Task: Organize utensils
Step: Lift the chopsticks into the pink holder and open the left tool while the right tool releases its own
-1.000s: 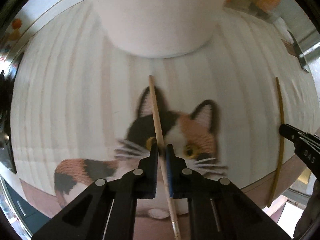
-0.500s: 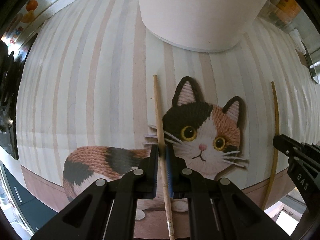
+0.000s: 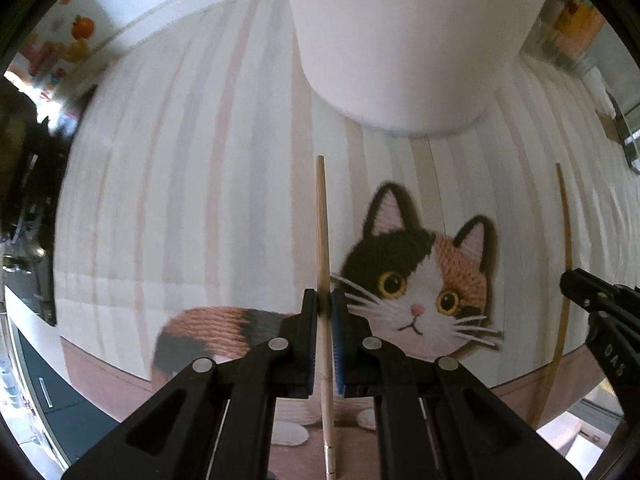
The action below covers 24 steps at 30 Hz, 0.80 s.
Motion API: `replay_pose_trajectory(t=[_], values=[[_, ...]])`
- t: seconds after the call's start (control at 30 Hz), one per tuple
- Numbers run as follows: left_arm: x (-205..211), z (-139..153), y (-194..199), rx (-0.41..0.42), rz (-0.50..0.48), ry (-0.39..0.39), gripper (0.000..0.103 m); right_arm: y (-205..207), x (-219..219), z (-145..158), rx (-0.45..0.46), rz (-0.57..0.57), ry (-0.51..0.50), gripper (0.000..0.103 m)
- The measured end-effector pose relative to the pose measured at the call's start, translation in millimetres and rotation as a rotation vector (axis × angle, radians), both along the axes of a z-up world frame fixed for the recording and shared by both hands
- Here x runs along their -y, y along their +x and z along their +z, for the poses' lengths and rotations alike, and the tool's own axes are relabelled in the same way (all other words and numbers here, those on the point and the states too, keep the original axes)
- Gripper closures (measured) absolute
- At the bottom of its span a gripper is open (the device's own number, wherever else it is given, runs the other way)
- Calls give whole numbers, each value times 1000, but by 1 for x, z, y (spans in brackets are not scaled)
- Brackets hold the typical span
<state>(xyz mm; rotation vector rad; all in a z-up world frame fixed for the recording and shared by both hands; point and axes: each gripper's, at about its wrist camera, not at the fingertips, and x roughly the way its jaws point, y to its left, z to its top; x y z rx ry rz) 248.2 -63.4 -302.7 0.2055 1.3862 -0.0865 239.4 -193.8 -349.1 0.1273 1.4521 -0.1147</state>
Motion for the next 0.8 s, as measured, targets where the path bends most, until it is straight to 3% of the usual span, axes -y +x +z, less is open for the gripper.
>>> replay_pose_trajectory(t=[0.33, 0.8], values=[[-19, 78, 8, 198, 45, -21, 99, 7, 4, 76, 188, -15, 0, 96], [-42, 226, 8, 466, 119, -215, 100, 27, 18, 207, 509, -53, 93, 96]])
